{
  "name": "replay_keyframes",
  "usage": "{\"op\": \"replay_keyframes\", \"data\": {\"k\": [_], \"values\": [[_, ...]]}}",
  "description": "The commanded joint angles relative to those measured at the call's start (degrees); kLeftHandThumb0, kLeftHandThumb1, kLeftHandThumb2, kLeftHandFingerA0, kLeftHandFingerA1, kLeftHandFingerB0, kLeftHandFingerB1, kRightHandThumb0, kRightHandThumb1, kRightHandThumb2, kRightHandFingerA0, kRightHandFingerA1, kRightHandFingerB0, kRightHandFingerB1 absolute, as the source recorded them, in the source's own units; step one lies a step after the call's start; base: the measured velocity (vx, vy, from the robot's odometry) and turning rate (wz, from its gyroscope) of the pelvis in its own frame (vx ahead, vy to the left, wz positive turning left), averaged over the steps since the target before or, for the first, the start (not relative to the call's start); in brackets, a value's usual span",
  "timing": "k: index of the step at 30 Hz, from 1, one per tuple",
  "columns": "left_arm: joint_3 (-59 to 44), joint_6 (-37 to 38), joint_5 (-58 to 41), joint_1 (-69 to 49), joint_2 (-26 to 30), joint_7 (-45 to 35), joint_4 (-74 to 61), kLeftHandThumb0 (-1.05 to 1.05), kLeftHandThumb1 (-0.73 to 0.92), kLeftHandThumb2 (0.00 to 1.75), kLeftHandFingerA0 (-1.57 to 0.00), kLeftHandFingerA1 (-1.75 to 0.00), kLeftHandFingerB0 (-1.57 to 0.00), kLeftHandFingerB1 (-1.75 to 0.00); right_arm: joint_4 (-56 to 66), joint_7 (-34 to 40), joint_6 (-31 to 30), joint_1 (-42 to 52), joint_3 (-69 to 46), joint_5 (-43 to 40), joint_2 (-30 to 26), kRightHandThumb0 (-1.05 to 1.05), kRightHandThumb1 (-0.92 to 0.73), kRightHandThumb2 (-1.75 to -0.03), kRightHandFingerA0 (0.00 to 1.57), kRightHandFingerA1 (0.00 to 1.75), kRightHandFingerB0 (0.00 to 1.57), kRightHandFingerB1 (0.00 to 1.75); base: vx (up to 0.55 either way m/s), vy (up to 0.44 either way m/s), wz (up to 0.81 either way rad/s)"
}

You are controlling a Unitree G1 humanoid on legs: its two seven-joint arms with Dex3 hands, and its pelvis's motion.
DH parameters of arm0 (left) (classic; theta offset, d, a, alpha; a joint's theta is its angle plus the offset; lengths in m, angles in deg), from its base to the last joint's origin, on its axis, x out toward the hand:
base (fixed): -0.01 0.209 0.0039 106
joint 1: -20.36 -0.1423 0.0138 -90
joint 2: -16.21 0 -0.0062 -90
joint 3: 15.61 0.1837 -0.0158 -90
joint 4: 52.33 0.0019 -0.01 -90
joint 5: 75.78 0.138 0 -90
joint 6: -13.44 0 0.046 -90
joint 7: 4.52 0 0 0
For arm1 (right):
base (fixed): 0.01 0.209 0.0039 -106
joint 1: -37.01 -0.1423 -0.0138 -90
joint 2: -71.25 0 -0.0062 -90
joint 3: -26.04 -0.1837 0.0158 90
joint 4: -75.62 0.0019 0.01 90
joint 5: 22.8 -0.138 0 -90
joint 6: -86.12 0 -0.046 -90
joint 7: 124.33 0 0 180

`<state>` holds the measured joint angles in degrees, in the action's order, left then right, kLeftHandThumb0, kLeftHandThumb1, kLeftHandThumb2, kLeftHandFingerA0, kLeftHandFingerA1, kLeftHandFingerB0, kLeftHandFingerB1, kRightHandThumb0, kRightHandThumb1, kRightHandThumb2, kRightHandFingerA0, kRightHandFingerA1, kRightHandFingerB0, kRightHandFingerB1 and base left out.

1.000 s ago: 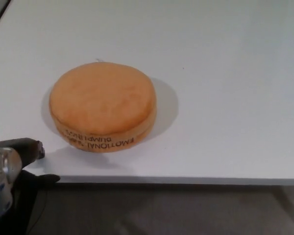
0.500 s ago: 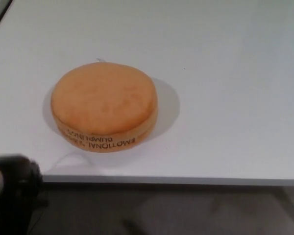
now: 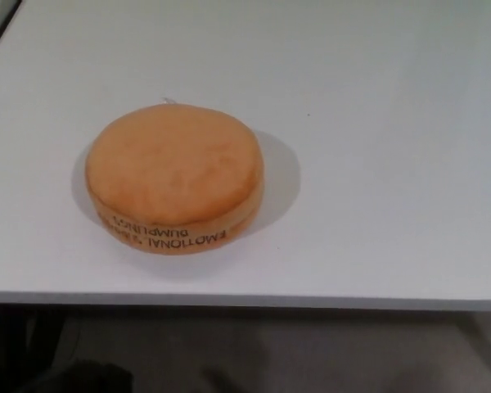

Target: A soft plate is kept in the center of the table close to the robot and the robot uses its left hand to pick up the plate, turns it upside down and places it back on the table

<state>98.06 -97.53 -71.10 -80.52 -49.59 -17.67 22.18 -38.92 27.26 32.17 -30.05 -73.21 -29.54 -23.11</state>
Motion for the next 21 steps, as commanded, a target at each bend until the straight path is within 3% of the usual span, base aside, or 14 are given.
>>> {"op": "replay_keyframes", "data": {"k": [1, 4, 10, 11, 12, 13, 14, 15, 16, 17, 18, 19, 20, 21], "values": [[-24.9, 48.1, -19.4, -28.0, -20.9, 7.4, -1.9, -0.55, 0.66, 0.61, -0.83, -1.75, -0.69, -1.68, 0.5, -0.8, -1.8, 1.9, -0.5, -0.8, -1.5, -0.71, -0.87, -0.66, 0.56, 0.49, 0.38, 0.32, 0.0, 0.0, 0.0], [-25.4, 53.4, -20.1, -31.1, -24.5, 6.1, 1.5, -0.55, 0.64, 0.61, -0.88, -1.75, -0.71, -1.75, 0.0, 0.0, -0.5, 1.6, -0.6, 0.1, -1.5, -0.7, -0.88, -0.67, 0.56, 0.49, 0.39, 0.33, 0.0, 0.0, 0.0], [-26.3, 55.9, -20.6, -31.5, -28.7, 2.8, 12.9, -0.56, 0.57, 0.64, -0.98, -1.75, -0.84, -1.75, -0.2, 0.1, -0.5, 1.7, -0.7, 0.1, -1.5, -0.71, -0.88, -0.66, 0.56, 0.48, 0.38, 0.32, 0.0, 0.0, 0.0], [-26.8, 55.8, -20.5, -30.3, -29.6, 2.8, 16.4, -0.6, 0.37, 0.86, -1.27, -1.48, -1.14, -1.41, -0.2, 0.0, -0.9, 1.7, -0.8, -0.2, -1.5, -0.71, -0.87, -0.66, 0.56, 0.48, 0.38, 0.33, 0.0, 0.0, 0.0], [-27.2, 55.8, -20.2, -29.6, -30.2, 2.8, 18.2, -0.62, 0.38, 0.86, -1.28, -1.49, -1.15, -1.42, -0.1, -0.1, -1.1, 1.7, -0.9, -0.4, -1.6, -0.7, -0.87, -0.66, 0.55, 0.49, 0.38, 0.33, 0.0, 0.0, 0.0], [-27.4, 55.7, -20.1, -29.2, -30.5, 2.5, 18.7, -0.62, 0.38, 0.86, -1.28, -1.49, -1.15, -1.42, -0.1, -0.1, -1.1, 1.8, -1.0, -0.4, -1.6, -0.7, -0.87, -0.66, 0.55, 0.49, 0.38, 0.33, 0.0, 0.0, 0.0], [-27.6, 56.0, -19.0, -28.8, -30.5, 3.1, 19.5, -0.56, 0.57, 0.65, -1.0, -1.75, -0.87, -1.75, -0.1, -0.2, -1.0, 1.9, -1.1, -0.7, -1.5, -0.67, -0.87, -0.66, 0.54, 0.49, 0.39, 0.33, 0.0, 0.0, 0.0], [-27.8, 56.6, -17.5, -28.1, -30.5, 4.1, 20.6, -0.56, 0.57, 0.65, -1.0, -1.75, -0.87, -1.75, 0.0, -0.4, -0.8, 2.0, -1.2, -1.1, -1.4, -0.67, -0.87, -0.66, 0.54, 0.49, 0.39, 0.33, 0.0, 0.0, 0.0], [-28.2, 56.0, -16.4, -27.5, -30.3, 5.0, 22.2, -0.56, 0.62, 0.59, -0.99, -1.75, -0.84, -1.75, 0.2, -0.4, -1.0, 2.2, -1.1, -1.5, -1.0, -0.67, -0.72, -1.05, 0.46, 0.6, 0.31, 0.49, 0.0, 0.0, 0.0], [-28.4, 55.8, -15.5, -27.0, -30.3, 5.5, 23.6, -0.61, 0.58, 0.65, -0.98, -1.75, -0.86, -1.75, 0.3, -0.4, -1.1, 2.3, -1.1, -1.8, -0.7, -0.67, -0.86, -0.66, 0.51, 0.48, 0.37, 0.33, 0.0, 0.0, 0.0], [-28.5, 55.9, -14.9, -26.6, -30.3, 5.6, 24.5, -0.61, 0.58, 0.65, -0.98, -1.75, -0.86, -1.75, 0.4, -0.4, -1.2, 2.4, -1.1, -2.0, -0.6, -0.67, -0.86, -0.66, 0.51, 0.48, 0.37, 0.33, 0.0, 0.0, 0.0], [-28.6, 55.6, -14.5, -26.6, -30.3, 5.5, 24.8, -0.64, 0.4, 0.87, -1.27, -1.49, -1.14, -1.43, 0.4, -0.4, -1.0, 2.4, -1.1, -2.0, -0.5, -0.69, -0.86, -0.66, 0.49, 0.48, 0.37, 0.33, 0.0, 0.0, 0.0], [-28.4, 54.9, -13.7, -26.9, -30.3, 5.4, 24.7, -0.51, 0.57, 0.62, -0.99, -1.75, -0.83, -1.75, 0.0, -0.2, -0.2, 2.5, -1.2, -1.9, -0.3, -0.69, -0.87, -0.66, 0.47, 0.48, 0.35, 0.33, 0.0, 0.0, 0.0], [-28.2, 55.0, -13.3, -27.1, -30.5, 5.3, 24.5, -0.51, 0.57, 0.62, -0.99, -1.75, -0.83, -1.75, -0.4, 0.1, 0.5, 2.6, -1.3, -1.6, -0.3, -0.69, -0.87, -0.66, 0.47, 0.48, 0.35, 0.33, 0.0, 0.0, 0.0]]}}
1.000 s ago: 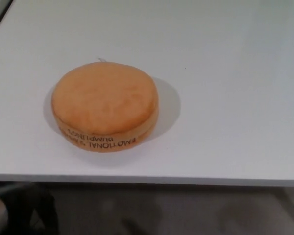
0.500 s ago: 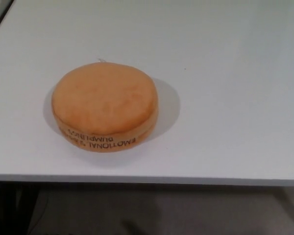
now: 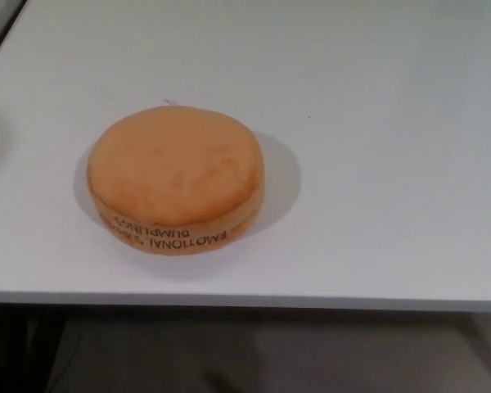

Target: A soft plate is kept in the center of the table close to the robot and the robot uses its left hand to pick up the plate, turns it upside down and places it back on the table

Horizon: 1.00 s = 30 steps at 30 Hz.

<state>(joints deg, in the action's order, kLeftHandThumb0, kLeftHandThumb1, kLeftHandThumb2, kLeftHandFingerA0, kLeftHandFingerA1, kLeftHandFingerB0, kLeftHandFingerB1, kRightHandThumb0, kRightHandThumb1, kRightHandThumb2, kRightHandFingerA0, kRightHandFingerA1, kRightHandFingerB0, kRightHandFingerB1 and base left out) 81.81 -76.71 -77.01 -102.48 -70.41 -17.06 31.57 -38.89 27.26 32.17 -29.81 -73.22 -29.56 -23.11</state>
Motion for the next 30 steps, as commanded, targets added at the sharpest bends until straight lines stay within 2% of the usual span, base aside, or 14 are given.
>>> {"op": "replay_keyframes", "data": {"k": [1, 4, 20, 30], "values": [[-11.8, 35.0, -7.1, -5.0, -9.9, 4.2, 15.7, -0.5, 0.6, 0.58, -1.0, -1.75, -0.82, -1.75, -0.1, 0.1, 0.3, 2.6, -1.4, -1.5, -0.4, -0.7, -0.88, -0.66, 0.45, 0.48, 0.34, 0.33, 0.0, 0.0, 0.0], [-12.1, 36.4, -7.2, -4.8, -10.6, 2.8, 16.6, -0.49, 0.59, 0.58, -1.01, -1.75, -0.84, -1.75, 0.0, -0.2, -0.4, 2.8, -1.4, -2.0, -0.4, -0.65, -0.88, -0.67, 0.46, 0.48, 0.33, 0.32, 0.0, 0.0, 0.0], [-14.6, 41.2, -2.1, -2.4, -12.2, 4.9, 22.5, -0.45, 0.65, 0.63, -1.09, -1.75, -0.89, -1.75, 0.2, 0.0, -0.3, 3.1, -1.5, -2.1, -0.4, -0.66, -0.87, -0.66, 0.46, 0.48, 0.32, 0.31, 0.0, 0.0, 0.0], [-15.8, 43.3, -2.8, -1.2, -13.4, 3.7, 25.1, -0.5, 0.65, 0.63, -1.06, -1.75, -0.88, -1.73, 0.0, 0.2, 0.0, 2.9, -1.6, -1.5, -0.7, -0.69, -0.87, -0.66, 0.47, 0.47, 0.32, 0.31, 0.0, 0.0, 0.0]]}}
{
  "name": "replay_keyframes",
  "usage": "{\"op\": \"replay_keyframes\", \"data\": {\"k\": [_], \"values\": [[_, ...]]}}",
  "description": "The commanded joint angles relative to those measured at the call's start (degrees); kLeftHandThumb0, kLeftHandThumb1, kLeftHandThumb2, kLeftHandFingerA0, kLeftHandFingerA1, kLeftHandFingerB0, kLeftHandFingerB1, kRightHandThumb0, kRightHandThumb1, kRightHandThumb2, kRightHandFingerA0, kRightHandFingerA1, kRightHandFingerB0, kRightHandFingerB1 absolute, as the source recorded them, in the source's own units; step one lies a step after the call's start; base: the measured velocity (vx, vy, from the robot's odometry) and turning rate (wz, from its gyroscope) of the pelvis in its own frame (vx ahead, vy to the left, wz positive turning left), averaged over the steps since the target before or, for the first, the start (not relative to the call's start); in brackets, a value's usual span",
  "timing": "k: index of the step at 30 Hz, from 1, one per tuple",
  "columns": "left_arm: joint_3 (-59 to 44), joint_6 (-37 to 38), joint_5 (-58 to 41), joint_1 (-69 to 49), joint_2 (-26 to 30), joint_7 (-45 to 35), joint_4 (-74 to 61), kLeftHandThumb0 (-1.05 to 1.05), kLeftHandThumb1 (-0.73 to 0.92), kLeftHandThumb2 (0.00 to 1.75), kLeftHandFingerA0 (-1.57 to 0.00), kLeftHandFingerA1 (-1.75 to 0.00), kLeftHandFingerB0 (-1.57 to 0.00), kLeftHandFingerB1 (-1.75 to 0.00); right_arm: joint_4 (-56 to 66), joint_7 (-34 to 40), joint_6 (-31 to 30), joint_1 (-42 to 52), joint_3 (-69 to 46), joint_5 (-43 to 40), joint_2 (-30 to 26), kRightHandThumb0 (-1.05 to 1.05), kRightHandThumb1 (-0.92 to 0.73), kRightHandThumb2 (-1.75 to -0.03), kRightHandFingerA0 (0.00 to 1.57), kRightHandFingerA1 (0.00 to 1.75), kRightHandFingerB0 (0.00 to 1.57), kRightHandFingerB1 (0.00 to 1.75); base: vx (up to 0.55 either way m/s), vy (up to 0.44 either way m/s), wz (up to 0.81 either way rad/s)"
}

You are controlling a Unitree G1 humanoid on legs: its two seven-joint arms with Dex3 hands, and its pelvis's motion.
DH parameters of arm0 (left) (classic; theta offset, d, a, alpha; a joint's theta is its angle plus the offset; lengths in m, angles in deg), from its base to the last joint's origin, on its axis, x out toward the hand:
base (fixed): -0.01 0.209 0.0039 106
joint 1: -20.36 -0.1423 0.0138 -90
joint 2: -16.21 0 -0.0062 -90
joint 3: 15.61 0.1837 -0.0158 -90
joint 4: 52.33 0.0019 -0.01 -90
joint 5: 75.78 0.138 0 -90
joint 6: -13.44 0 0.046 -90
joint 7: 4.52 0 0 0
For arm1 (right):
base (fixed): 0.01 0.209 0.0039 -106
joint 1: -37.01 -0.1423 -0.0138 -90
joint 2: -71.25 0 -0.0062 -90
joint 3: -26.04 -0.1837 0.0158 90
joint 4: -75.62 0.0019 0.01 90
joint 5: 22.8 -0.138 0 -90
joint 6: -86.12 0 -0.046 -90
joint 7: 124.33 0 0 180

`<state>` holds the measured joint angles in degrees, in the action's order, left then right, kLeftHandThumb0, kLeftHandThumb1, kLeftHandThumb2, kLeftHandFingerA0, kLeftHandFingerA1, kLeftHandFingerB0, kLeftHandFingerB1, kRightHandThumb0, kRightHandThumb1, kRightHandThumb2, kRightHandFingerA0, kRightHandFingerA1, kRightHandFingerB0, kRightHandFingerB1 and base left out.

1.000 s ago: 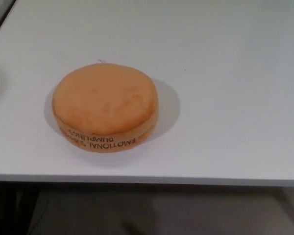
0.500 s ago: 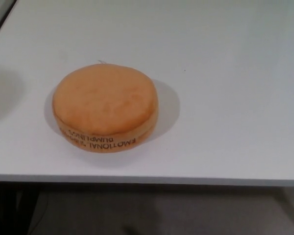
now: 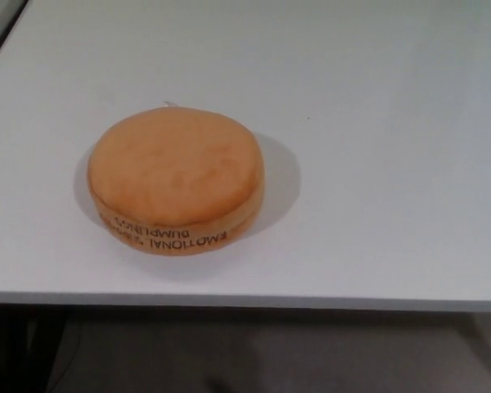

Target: A soft plate is kept in the center of the table close to the robot and the robot uses its left hand to pick up the plate, turns it upside down and places it back on the table

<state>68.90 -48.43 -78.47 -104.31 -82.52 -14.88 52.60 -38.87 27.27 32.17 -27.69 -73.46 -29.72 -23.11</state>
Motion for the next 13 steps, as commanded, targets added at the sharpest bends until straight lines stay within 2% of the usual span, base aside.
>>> {"op": "replay_keyframes", "data": {"k": [1, 8, 9, 13], "values": [[-3.2, 15.3, -0.8, 0.8, -1.3, 1.9, 4.2, -0.5, 0.65, 0.63, -1.06, -1.75, -0.88, -1.73, 0.2, 0.1, -0.4, 0.8, -1.3, -1.6, -0.6, -0.69, -0.87, -0.66, 0.47, 0.47, 0.32, 0.31, 0.0, 0.0, 0.0], [-4.0, 16.5, -0.8, 1.2, -1.4, 1.3, 5.5, -0.46, 0.67, 0.61, -1.06, -1.75, -0.86, -1.75, -0.6, 0.1, 0.2, 0.9, -1.4, -2.1, 0.0, -0.68, -0.87, -0.66, 0.49, 0.48, 0.33, 0.31, 0.0, 0.0, 0.0], [-4.1, 17.1, -0.8, 1.3, -1.4, 1.2, 6.0, -0.46, 0.68, 0.6, -1.06, -1.75, -0.86, -1.75, -0.6, -0.2, 0.2, 0.9, -1.5, -2.5, 0.2, -0.66, -0.69, -1.03, 0.42, 0.59, 0.25, 0.47, 0.0, 0.0, 0.0], [-4.2, 18.1, -0.6, 1.5, -1.3, 1.1, 6.7, -0.46, 0.68, 0.6, -1.06, -1.75, -0.86, -1.75, -0.4, 0.0, -0.1, 1.2, -1.4, -2.2, 0.2, -0.66, -0.69, -1.03, 0.42, 0.59, 0.25, 0.47, 0.0, 0.0, 0.0]]}}
